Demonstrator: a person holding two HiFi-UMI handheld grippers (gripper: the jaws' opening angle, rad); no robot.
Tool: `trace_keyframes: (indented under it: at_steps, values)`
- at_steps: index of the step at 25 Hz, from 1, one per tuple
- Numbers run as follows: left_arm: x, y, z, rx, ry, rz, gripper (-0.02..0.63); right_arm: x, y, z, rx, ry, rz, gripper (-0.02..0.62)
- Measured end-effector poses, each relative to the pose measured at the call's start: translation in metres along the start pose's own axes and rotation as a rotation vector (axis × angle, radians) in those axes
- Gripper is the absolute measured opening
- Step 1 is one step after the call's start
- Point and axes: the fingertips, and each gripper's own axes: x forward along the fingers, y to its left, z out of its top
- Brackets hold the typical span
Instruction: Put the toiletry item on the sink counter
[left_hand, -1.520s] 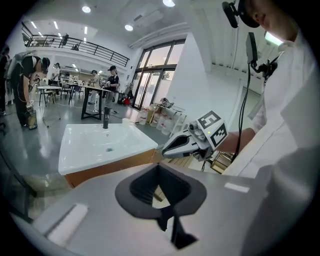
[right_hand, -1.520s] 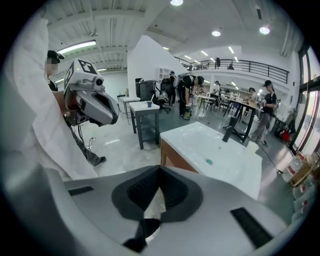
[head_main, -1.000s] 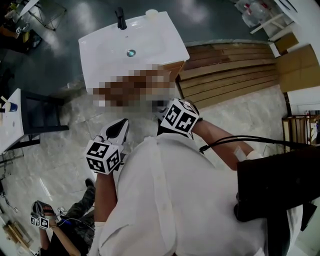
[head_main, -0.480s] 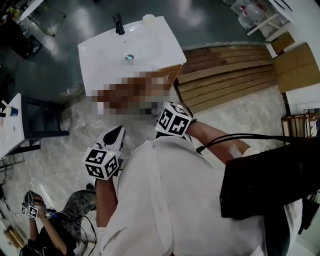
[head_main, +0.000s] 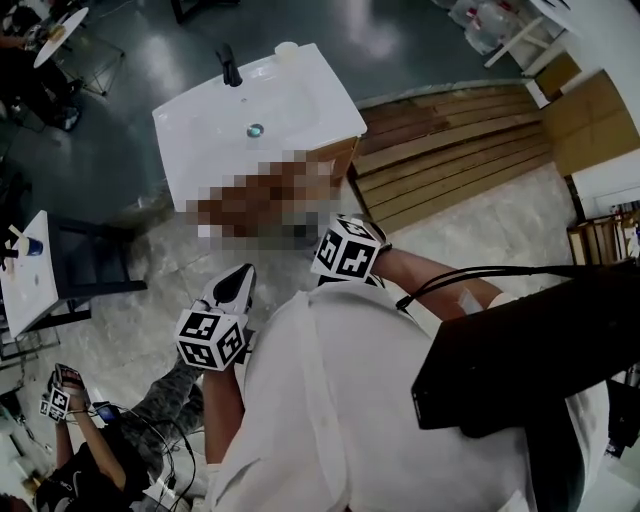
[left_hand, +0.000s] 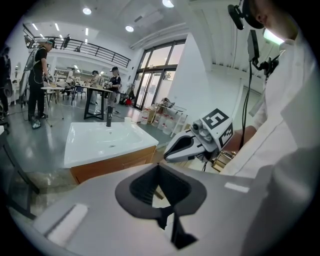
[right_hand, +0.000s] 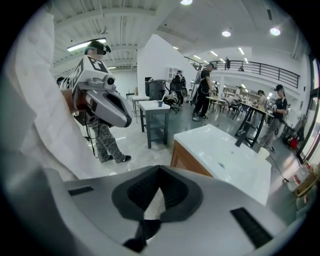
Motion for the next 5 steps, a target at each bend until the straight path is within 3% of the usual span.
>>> trace_keyframes:
  at_steps: [5]
  values:
    - [0.0019,-0.0001,-0.0002,0.003,0.000,-0.004,0.006,0.0007,-0.0005,-0.0017,-0.002,0.001,-0.004,0.005]
